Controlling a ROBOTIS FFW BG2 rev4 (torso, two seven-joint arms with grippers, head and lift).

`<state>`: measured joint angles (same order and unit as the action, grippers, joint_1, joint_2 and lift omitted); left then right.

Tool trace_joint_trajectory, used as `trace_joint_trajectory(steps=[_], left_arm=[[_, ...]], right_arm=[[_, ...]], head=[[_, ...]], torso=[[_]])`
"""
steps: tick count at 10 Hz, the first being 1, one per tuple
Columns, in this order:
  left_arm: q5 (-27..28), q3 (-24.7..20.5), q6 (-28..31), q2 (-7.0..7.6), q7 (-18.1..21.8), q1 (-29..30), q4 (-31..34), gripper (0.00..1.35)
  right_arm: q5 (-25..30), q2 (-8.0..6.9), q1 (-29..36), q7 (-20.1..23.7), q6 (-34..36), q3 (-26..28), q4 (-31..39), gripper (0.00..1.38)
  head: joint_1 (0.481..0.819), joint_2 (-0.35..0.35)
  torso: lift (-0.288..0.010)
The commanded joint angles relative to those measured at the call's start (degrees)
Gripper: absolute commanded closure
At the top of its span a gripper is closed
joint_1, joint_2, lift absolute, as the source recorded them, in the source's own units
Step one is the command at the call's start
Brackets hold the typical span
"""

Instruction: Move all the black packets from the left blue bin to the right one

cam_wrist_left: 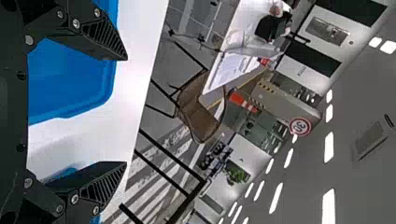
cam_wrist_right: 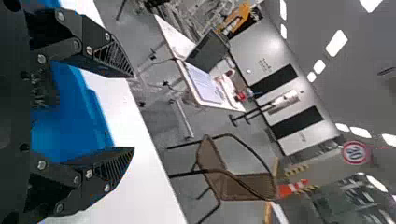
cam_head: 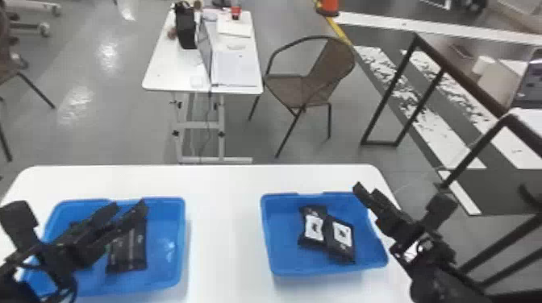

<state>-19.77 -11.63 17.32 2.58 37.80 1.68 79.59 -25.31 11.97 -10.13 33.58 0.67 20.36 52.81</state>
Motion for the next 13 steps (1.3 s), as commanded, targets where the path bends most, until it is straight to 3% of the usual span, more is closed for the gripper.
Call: trace_joint_trajectory(steps=[1, 3, 6, 10, 13], left_arm=[[2.19, -1.03, 5.09, -0.3, -3.26, 1.48, 3.11, 0.26], [4.48, -1.47, 13.44, -1.0, -8.79, 1.84, 4.87, 0.26], [5.18, -1.56, 28.12, -1.79, -19.25, 2.19, 10.5, 0.26], [6.5, -1.2, 34.09, -1.53, -26.72, 0.69, 11.37, 0.26], [8.43, -1.38, 34.09, -1.35, -27.34, -1.77, 7.24, 0.26]], right_arm=[[-1.85, -2.92, 3.97, -1.5, -2.25, 0.12, 9.5, 0.22], [-3.69, -5.64, 8.1, -1.41, -2.52, -0.32, 17.68, 0.25], [-7.91, -6.17, 11.0, -0.8, -1.37, -3.4, 21.81, 0.25], [-10.46, -6.52, 12.06, 0.43, -0.49, -3.75, 20.93, 0.25], [-10.99, -6.7, 11.53, 1.13, -0.32, -4.19, 19.79, 0.25]], head=[[0.695, -0.207], [0.695, -0.174], [0.695, -0.137], [0.695, -0.094], [0.695, -0.071]], torso=[[0.0], [0.0], [0.0], [0.0], [0.0]])
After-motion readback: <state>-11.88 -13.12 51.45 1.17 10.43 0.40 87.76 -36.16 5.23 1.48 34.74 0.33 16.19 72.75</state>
